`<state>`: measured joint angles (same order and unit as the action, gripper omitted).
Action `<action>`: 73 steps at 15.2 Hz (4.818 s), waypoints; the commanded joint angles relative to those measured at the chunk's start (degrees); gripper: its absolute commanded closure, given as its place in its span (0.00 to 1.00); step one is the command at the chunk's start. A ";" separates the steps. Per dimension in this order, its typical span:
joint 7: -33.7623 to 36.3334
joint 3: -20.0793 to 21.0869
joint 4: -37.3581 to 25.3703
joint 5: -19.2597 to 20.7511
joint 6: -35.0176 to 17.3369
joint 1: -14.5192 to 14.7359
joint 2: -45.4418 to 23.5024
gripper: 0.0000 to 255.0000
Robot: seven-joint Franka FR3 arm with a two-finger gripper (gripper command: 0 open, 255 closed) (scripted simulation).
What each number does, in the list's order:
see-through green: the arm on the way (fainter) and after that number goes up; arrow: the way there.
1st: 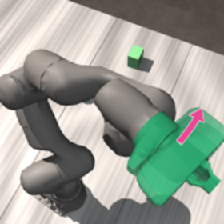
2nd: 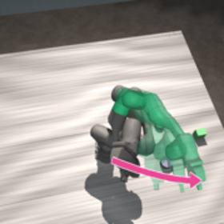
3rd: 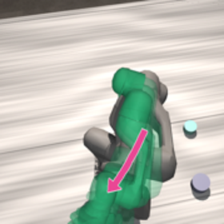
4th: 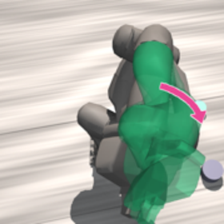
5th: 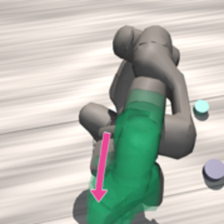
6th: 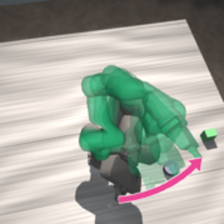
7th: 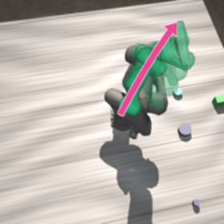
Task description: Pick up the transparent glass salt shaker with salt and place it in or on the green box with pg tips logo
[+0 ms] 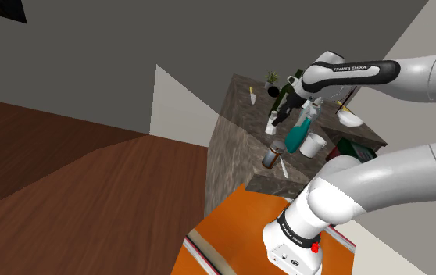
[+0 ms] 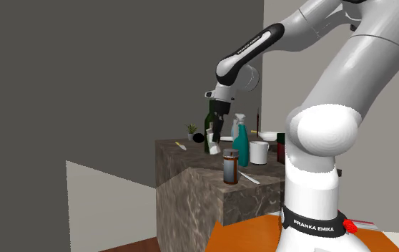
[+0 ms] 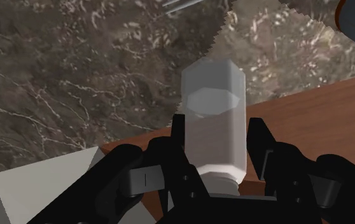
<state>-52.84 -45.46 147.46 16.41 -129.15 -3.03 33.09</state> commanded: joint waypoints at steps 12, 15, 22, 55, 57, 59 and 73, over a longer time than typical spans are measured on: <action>1.80 4.87 -6.91 -1.02 10.97 -0.77 3.98 1.00; 2.04 5.75 -8.80 -1.39 13.35 -0.73 4.46 1.00; 2.50 7.54 -13.57 -2.34 18.72 -0.44 5.02 1.00; -30.47 -16.66 -36.43 10.57 39.62 -7.29 12.29 1.00; -33.14 -19.57 -39.69 11.26 40.73 -5.97 11.81 1.00; -35.80 -22.68 -43.25 11.94 41.89 -4.25 11.35 1.00; -38.51 -29.68 -39.59 16.06 36.06 -3.15 13.72 1.00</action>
<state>-91.46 -74.84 107.24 32.22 -92.44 -6.17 46.65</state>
